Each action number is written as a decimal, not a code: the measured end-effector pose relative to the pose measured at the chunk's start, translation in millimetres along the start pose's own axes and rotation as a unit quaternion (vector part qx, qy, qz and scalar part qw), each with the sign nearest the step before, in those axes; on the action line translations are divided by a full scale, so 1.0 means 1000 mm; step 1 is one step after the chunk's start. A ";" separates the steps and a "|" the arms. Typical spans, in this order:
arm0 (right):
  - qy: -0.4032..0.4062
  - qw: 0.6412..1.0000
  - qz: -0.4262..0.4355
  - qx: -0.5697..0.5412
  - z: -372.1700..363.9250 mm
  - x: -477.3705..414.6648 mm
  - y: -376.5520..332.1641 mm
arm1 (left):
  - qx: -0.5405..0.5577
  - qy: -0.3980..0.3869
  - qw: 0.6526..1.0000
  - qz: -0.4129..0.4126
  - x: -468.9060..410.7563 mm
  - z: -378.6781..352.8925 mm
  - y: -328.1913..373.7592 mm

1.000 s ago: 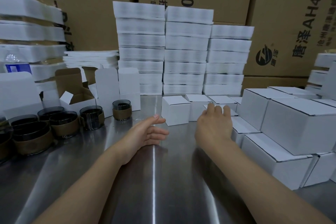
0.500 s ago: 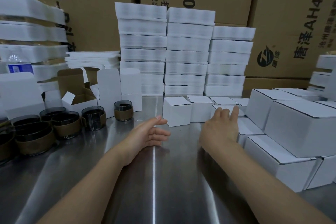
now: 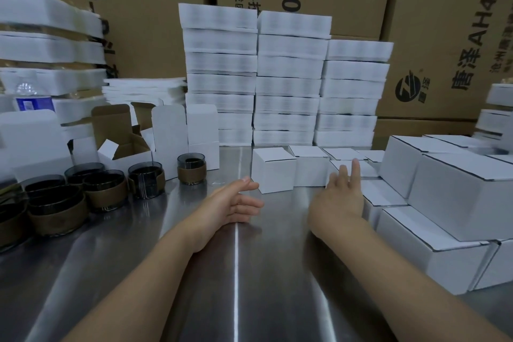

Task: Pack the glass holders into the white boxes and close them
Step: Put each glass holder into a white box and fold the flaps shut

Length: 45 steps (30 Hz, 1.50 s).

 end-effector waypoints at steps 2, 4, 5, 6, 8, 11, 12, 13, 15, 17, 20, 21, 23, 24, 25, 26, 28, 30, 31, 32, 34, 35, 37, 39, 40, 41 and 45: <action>-0.011 1.000 0.002 0.003 -0.002 0.001 -0.006 | 0.001 -0.001 1.000 0.006 0.001 0.000 0.000; 0.005 1.000 -0.002 -0.018 -0.001 0.002 -0.007 | 0.011 0.019 1.000 0.004 0.001 0.003 -0.001; 0.032 0.999 -0.007 -0.043 0.002 0.002 -0.006 | 0.014 0.044 0.999 -0.006 0.001 0.006 0.000; 0.068 0.995 -0.010 -0.075 0.007 0.003 -0.005 | -0.006 0.077 0.997 -0.029 0.001 0.011 0.002; 0.149 0.978 -0.005 -0.146 0.022 0.009 -0.005 | -0.164 0.139 0.971 -0.109 0.004 0.021 0.015; 0.225 0.946 0.056 -0.229 0.044 0.023 -0.023 | -0.408 0.136 0.882 -0.192 0.013 0.006 0.025; 0.237 0.935 0.090 -0.250 0.049 0.027 -0.033 | -0.458 0.123 0.854 -0.215 0.015 -0.001 0.025; 0.245 0.924 0.124 -0.267 0.053 0.031 -0.042 | -0.494 0.113 0.827 -0.242 0.018 -0.009 0.027; 0.253 0.906 0.167 -0.295 0.057 0.034 -0.051 | -0.545 0.078 0.784 -0.286 0.019 -0.023 0.034; 0.247 0.898 0.171 -0.323 0.053 0.031 -0.051 | -0.601 0.024 0.735 -0.314 0.010 -0.035 0.044; 0.232 0.892 0.165 -0.352 0.046 0.027 -0.052 | -0.676 0.014 0.669 -0.309 -0.024 -0.027 0.072; 0.232 0.890 0.166 -0.356 0.045 0.026 -0.052 | -0.698 0.027 0.654 -0.289 -0.040 -0.018 0.083; 0.232 0.888 0.168 -0.360 0.045 0.024 -0.053 | -0.752 0.066 0.618 -0.218 -0.073 0.005 0.104; 0.232 0.887 0.170 -0.361 0.045 0.023 -0.053 | -0.781 0.085 0.591 -0.182 -0.087 0.016 0.113; 0.230 0.887 0.173 -0.362 0.044 0.023 -0.053 | -0.804 0.102 0.566 -0.151 -0.100 0.028 0.122; 0.226 0.886 0.176 -0.364 0.042 0.022 -0.054 | -0.818 0.115 0.549 -0.125 -0.111 0.038 0.129; 0.217 0.885 0.176 -0.372 0.039 0.021 -0.055 | -0.820 0.141 0.549 -0.085 -0.128 0.056 0.139; 0.209 0.885 0.174 -0.379 0.037 0.019 -0.055 | -0.788 0.174 0.588 -0.055 -0.138 0.071 0.144; 0.206 0.886 0.174 -0.378 0.036 0.019 -0.056 | -0.774 0.190 0.602 -0.043 -0.141 0.077 0.145; 0.204 0.887 0.174 -0.376 0.035 0.018 -0.056 | -0.770 0.202 0.605 -0.034 -0.143 0.081 0.145; 0.203 0.892 0.170 -0.367 0.034 0.016 -0.056 | -0.783 0.216 0.583 -0.031 -0.145 0.083 0.144; 0.202 0.895 0.167 -0.362 0.034 0.016 -0.055 | -0.792 0.219 0.568 -0.045 -0.146 0.080 0.146; 0.193 0.899 0.163 -0.358 0.031 0.015 -0.056 | -0.798 0.219 0.554 -0.092 -0.145 0.071 0.155; 0.183 0.902 0.159 -0.358 0.029 0.014 -0.056 | -0.800 0.204 0.547 -0.139 -0.143 0.058 0.166; 0.181 0.903 0.157 -0.357 0.029 0.014 -0.055 | -0.803 0.194 0.542 -0.156 -0.141 0.051 0.171; 0.179 0.904 0.156 -0.355 0.028 0.013 -0.055 | -0.803 0.183 0.542 -0.168 -0.139 0.045 0.175; 0.171 0.909 0.156 -0.347 0.028 0.013 -0.056 | -0.755 0.164 0.591 -0.232 -0.112 0.018 0.205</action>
Point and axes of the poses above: each hand's wrist, its own x-axis away from the middle knuckle, its own z-axis out of the back of the hand, y = z × x, the point moved 10 cm from there along -x, towards the middle knuckle, and after that the axes turned 14 degrees about x, right-handed, at the moved point
